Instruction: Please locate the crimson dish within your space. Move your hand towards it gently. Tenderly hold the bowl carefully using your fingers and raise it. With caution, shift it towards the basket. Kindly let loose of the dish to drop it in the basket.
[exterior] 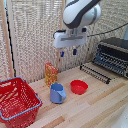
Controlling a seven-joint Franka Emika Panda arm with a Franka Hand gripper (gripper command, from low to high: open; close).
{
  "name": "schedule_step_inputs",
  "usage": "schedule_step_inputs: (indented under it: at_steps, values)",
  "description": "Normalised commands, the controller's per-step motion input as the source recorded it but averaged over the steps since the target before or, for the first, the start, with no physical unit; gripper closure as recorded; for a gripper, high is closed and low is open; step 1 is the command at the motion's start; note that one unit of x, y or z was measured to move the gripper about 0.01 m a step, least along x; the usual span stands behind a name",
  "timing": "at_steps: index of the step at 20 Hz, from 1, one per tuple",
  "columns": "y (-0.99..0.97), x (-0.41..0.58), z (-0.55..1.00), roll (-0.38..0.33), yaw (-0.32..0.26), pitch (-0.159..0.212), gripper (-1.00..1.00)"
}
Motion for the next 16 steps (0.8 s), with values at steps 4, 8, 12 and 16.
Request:
schedule_step_inputs:
  at_steps: [4,8,12,16]
  values:
    - [-0.61,-0.374,-0.22,0.045,-0.063,0.000,-1.00]
    - [-0.67,-0.339,-0.30,0.057,-0.059,-0.006,-1.00]
    - [-0.69,-0.031,-0.35,0.074,-0.011,-0.008,-1.00]
    - [-0.45,-0.034,-0.40,0.029,-0.006,-0.001,-1.00]
